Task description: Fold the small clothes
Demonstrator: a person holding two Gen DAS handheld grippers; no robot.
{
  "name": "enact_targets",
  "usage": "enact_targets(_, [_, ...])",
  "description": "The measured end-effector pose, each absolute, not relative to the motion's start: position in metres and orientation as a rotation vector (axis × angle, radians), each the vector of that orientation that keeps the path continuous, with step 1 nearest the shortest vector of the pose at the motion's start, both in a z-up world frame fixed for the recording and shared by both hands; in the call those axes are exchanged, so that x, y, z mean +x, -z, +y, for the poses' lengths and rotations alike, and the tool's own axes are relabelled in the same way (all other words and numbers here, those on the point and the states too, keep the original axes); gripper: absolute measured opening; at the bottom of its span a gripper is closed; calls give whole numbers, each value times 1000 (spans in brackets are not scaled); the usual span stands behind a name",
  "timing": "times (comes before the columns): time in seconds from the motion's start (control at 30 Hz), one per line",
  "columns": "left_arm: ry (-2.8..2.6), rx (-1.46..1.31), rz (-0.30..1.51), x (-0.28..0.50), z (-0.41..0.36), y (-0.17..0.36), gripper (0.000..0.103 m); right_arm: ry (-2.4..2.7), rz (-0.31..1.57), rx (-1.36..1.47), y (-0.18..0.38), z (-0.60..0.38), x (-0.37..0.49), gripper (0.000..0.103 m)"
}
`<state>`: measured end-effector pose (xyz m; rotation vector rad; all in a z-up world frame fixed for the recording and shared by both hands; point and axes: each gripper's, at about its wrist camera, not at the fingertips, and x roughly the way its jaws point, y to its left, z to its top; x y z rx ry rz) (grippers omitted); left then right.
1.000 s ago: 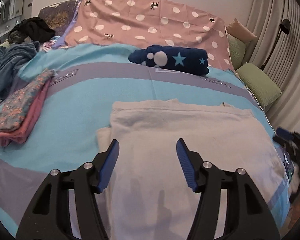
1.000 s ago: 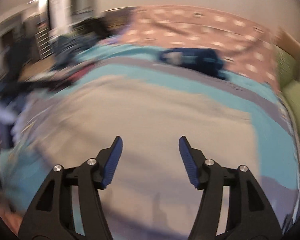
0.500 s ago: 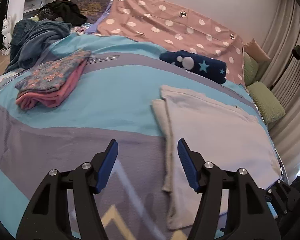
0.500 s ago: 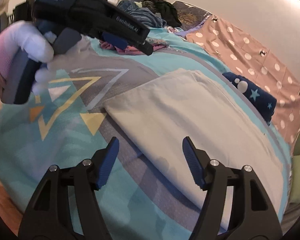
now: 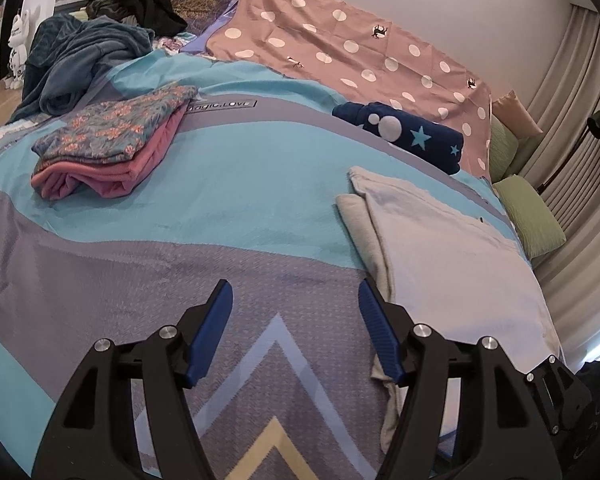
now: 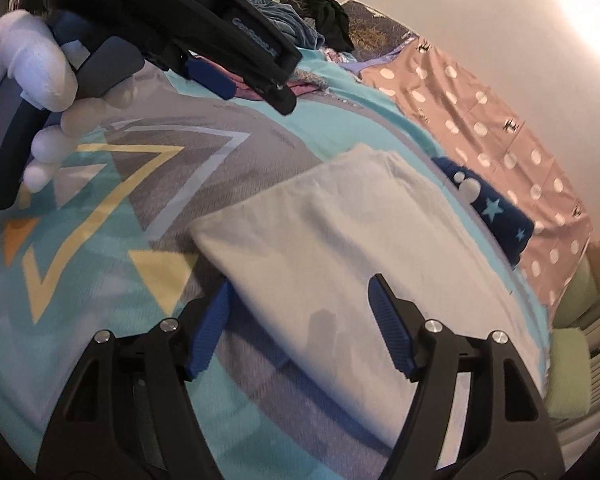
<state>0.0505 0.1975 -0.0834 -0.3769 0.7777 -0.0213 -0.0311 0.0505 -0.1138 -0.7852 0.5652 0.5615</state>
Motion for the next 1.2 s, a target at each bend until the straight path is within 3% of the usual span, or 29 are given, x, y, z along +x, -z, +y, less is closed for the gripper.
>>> enact_targets(0.23, [44,-439,793,55,206,95,66,-525,518,-814,118,72,-20,67])
enact_targets(0.4, [132,-508,797,68,208,99,66,-568,503,-843,122,81,-21,42])
enact_targets(0.5, [261,-594,823,91,204,102,69,-575,497,-855,123,83,-21,35])
enact_targets(0.63, [390,-650,881,127,188,113,69,-562,517,-826,122,80,-14,33])
enact_targets(0.8, [434,-636,915,170,165,121,69,-573,586,-716,114,72,5,3])
enact_targets(0.87, [459,-646,928,181,160,122,45,-589,585,-609,98,57,12,3])
enact_targets(0.9, [465,-656,943,186,159,124,16,-589,576,-542,86,46,15,3])
enact_targets(0.93, [458,-676,961,190,159,127,9,-590,572,-507,80,39,16,3])
enact_targets(1.2, [480,-674,873,188,149,80,8,-554,561,-254,33,-31,27,3])
